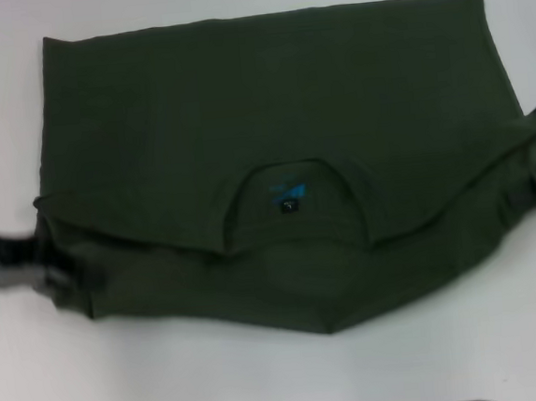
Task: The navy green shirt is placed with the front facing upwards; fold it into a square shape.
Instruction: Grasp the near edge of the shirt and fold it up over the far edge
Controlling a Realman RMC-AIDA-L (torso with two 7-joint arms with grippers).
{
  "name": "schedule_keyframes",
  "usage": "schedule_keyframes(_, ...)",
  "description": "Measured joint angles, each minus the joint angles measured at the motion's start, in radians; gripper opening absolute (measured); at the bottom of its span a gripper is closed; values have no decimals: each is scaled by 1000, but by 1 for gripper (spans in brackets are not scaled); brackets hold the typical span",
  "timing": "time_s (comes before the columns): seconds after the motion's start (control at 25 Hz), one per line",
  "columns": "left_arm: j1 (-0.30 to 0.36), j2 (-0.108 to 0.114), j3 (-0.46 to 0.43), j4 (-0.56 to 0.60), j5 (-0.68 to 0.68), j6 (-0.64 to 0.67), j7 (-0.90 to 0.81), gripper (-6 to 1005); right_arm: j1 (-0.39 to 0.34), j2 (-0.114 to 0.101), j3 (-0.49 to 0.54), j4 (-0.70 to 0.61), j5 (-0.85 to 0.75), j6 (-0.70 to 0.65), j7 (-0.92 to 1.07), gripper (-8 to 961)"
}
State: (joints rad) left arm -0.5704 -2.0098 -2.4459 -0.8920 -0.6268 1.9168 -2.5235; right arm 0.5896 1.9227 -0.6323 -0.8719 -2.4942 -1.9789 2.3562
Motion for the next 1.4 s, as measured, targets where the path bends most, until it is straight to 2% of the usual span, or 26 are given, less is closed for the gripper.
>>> schedule_keyframes(0.04, -16, 9, -21, -5, -1, 1, 0, 50, 16, -15, 21, 6, 63, 19, 7, 40)
schedule_keyframes(0.12, -51, 30, -50, 1, -1, -16, -6, 51, 25, -22, 36, 9, 79, 42, 12, 40)
schedule_keyframes(0.16, -65, 37, -59, 4, -1, -31, -11, 51, 39, -29, 59, 10, 93, 98, 27, 40)
schedule_keyframes(0.32, -105, 49, -79, 10, -3, -132, -32, 51, 43, -30, 79, 11, 103, 197, 44, 40)
schedule_keyframes(0.52, -145, 50, -86, 60, -16, -294, -47, 52, 34, -29, 121, 14, 142, 323, 58, 41)
schedule_keyframes(0.64, -160, 41, -86, 81, -21, -394, -55, 53, 29, -29, 135, 28, 155, 391, 65, 41)
schedule_keyframes(0.8, -171, 12, -80, 93, -26, -526, -57, 54, 27, -23, 137, 61, 153, 476, 66, 40)
schedule_keyframes(0.88, -175, 5, -74, 90, -26, -555, -62, 54, 26, -20, 137, 64, 154, 500, 64, 40)
schedule_keyframes(1.08, -197, 5, -81, 89, -27, -620, -68, 55, 31, -15, 137, 65, 180, 559, 63, 41)
schedule_keyframes(1.2, -205, -1, -69, 105, -27, -692, -67, 56, 43, 3, 130, 68, 194, 620, 53, 41)
schedule_keyframes(1.4, -209, -25, -37, 139, -25, -834, -54, 57, 61, 44, 128, 84, 200, 739, 16, 41)
